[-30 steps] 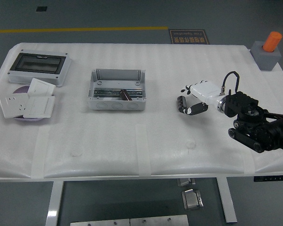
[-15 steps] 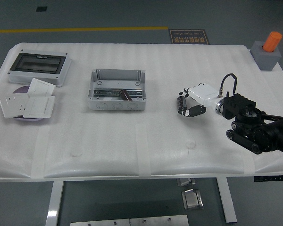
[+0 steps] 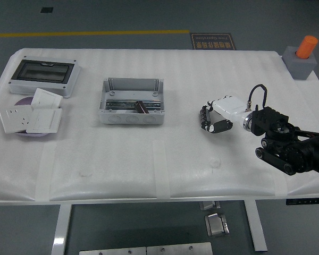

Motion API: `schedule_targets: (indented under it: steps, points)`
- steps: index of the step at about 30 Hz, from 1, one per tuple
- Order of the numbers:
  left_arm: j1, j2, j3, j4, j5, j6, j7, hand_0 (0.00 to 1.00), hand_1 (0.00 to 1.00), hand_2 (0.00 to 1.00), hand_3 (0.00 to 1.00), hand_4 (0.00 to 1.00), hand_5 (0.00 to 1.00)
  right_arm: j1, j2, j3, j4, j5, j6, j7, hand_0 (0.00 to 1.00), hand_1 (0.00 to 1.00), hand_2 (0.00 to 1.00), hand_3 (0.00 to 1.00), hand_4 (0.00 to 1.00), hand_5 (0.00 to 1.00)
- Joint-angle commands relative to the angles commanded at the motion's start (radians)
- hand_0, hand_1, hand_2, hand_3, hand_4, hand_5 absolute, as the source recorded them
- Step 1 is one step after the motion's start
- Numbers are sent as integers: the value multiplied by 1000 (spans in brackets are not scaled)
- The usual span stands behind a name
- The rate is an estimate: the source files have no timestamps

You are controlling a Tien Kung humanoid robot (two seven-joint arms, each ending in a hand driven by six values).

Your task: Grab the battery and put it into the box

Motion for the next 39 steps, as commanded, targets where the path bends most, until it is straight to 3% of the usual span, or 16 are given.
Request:
schedule_targets:
  steps: [36, 37, 39]
  points:
    - [3, 0, 3, 0, 11, 9, -6, 590, 614, 478, 613, 428, 523, -10, 1, -3, 7, -12, -26, -1, 887, 762, 733, 738, 668, 544]
    - [3, 0, 3, 0, 10, 9, -6, 591, 613, 489, 612, 429, 523, -10, 1, -3, 8, -12, -28, -2, 880, 757, 724, 706, 552, 484]
    - [3, 0, 3, 1, 10, 10, -7, 591, 613, 489, 612, 429, 523, -10, -1, -6, 11, -13, -35, -3, 880, 757, 724, 706, 552, 484]
